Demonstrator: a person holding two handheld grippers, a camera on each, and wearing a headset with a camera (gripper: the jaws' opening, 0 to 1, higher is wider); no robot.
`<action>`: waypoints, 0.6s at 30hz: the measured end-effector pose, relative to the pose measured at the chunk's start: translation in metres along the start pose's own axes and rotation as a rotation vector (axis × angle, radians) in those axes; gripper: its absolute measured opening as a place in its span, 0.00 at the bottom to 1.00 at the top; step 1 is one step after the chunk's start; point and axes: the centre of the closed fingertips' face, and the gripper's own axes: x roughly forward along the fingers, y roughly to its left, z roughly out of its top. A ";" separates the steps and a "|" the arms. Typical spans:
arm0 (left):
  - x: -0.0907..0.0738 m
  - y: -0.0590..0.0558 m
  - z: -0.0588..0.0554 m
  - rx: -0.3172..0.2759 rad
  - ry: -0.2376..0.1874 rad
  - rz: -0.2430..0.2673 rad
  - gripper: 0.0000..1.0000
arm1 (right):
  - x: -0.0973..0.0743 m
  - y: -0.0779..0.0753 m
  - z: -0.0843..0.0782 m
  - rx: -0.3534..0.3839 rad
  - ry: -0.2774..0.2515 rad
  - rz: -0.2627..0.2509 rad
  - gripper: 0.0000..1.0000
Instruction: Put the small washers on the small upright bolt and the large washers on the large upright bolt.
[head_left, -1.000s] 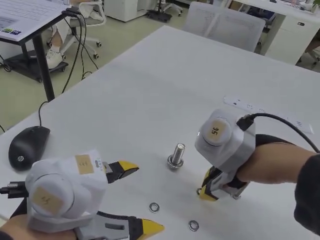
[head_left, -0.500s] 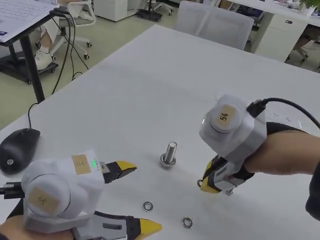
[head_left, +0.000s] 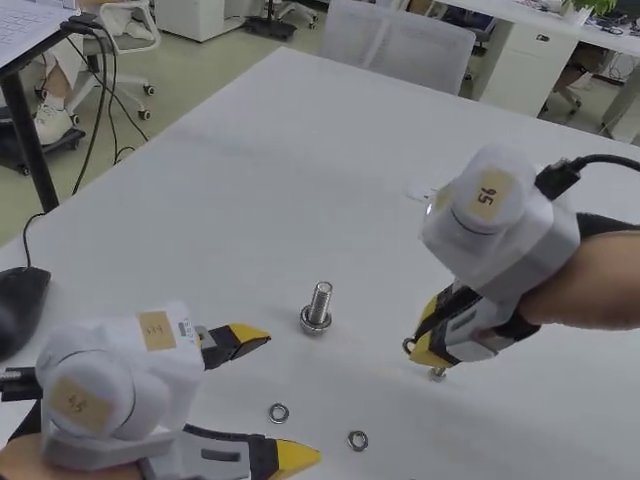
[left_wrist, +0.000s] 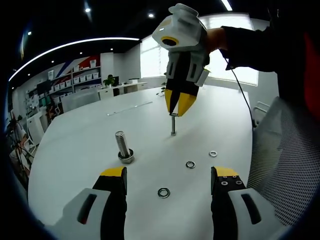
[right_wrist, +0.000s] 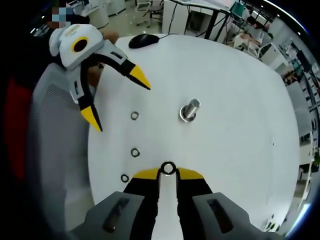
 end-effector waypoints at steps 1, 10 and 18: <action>0.000 0.000 0.000 0.000 0.000 -0.003 0.67 | -0.003 -0.002 -0.001 0.003 -0.002 -0.009 0.14; 0.005 -0.005 0.001 0.004 -0.001 -0.024 0.67 | -0.020 -0.014 -0.017 0.033 0.007 -0.053 0.14; 0.005 -0.007 -0.001 0.004 0.004 -0.039 0.67 | -0.020 -0.025 -0.034 0.064 0.030 -0.066 0.14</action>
